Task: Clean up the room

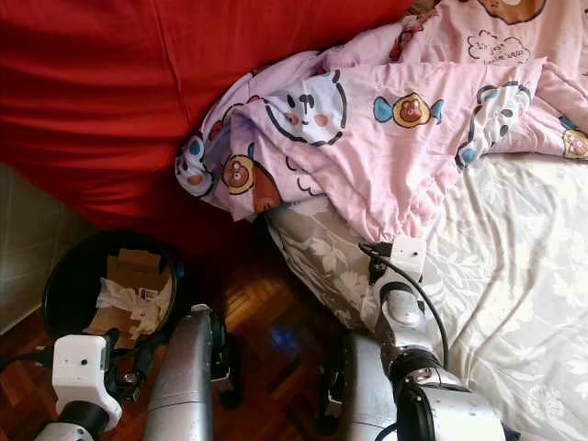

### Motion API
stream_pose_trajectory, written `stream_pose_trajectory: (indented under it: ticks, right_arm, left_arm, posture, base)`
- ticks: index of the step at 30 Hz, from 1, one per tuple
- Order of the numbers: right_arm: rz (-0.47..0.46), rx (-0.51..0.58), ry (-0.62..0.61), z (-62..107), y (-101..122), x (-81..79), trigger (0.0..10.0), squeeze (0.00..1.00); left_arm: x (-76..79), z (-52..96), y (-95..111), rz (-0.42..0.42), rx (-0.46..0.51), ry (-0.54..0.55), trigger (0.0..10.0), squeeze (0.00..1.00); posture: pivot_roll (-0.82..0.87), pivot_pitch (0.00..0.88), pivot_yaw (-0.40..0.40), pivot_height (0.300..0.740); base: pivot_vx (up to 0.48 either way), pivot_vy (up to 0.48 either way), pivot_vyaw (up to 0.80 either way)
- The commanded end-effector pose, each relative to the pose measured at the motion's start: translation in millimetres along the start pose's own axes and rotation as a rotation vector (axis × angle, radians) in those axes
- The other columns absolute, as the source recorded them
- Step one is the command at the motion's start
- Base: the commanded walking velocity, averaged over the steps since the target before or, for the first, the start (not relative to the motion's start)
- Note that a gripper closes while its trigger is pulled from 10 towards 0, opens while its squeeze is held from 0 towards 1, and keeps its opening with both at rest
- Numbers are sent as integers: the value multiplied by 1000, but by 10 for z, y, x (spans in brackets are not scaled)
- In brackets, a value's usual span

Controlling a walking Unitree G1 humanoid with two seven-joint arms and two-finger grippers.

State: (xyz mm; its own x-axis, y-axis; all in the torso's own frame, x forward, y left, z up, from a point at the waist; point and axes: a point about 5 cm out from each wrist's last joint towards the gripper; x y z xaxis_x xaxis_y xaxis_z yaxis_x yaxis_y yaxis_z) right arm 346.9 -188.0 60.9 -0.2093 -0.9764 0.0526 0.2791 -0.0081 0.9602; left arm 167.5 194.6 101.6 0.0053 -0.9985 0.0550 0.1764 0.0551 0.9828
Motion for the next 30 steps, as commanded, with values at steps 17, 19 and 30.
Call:
stream_pose_trajectory:
  ticks: [17, 19, 30]
  right_arm:
    - [-3, -112, -9, 90, -293, 29, 0, 0]
    - [-5, -116, 3, 96, -305, 9, 0, 0]
    - [-37, -130, 1, 123, -374, 55, 0, 0]
  left_arm:
    - [-16, 74, -97, 13, -52, 16, 10000, 0]
    - [-19, 64, -109, 13, -54, 17, 10000, 0]
    - [-109, -85, -70, 34, -17, 69, 10000, 0]
  posture:
    - [243, 481, -5, 601]
    - [246, 474, -5, 601]
    - [240, 418, -3, 601]
  base:
    - [0, 0, 0]
    - [0, 0, 0]
    - [0, 0, 0]
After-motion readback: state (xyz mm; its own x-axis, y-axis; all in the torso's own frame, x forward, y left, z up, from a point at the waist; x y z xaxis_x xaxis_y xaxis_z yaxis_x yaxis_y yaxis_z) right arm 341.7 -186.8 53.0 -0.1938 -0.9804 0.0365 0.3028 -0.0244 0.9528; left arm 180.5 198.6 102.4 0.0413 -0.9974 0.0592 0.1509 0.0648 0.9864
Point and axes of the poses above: a point about 5 cm out from each wrist's last joint towards the gripper, its own z axis pointing back from the gripper into the wrist, its own y axis along the axis of the wrist's last joint, x = y × z, and after that the axes turned 6 degrees about z, right-handed
